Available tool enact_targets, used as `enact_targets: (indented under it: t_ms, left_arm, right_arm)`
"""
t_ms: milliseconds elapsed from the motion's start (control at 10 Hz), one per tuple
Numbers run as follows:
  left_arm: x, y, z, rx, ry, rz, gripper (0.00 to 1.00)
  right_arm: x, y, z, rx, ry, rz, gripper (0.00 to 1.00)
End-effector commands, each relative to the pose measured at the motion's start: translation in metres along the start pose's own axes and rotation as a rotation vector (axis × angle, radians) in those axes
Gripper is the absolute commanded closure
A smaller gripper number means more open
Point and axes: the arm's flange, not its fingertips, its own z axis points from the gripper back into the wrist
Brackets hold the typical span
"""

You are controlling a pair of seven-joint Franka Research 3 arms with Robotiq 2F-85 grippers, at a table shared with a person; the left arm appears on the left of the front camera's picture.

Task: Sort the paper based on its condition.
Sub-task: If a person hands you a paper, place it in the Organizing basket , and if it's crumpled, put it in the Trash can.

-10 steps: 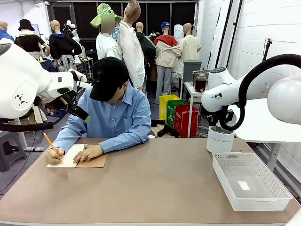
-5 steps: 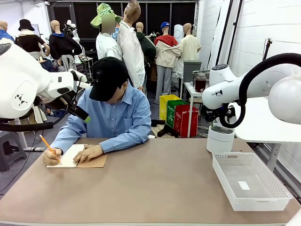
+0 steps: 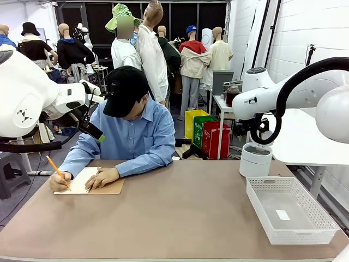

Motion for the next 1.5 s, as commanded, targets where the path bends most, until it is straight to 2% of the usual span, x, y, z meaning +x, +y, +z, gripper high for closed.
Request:
enact_targets:
  t_ms: [0,1200,1400]
  left_arm:
    - [0.0,0.001,0.001,0.001,-0.002,0.001,0.0]
    - [0.0,0.001,0.001,0.001,-0.002,0.001,0.0]
    - [0.0,0.001,0.001,0.001,-0.002,0.001,0.0]
  right_arm:
    - [0.001,-0.004,-0.001,-0.003,0.0,-0.004,0.0]
    - [0.0,-0.003,-0.001,-0.003,0.001,-0.004,0.0]
    - [-0.008,0.031,0.034,0.117,-0.066,0.101,0.0]
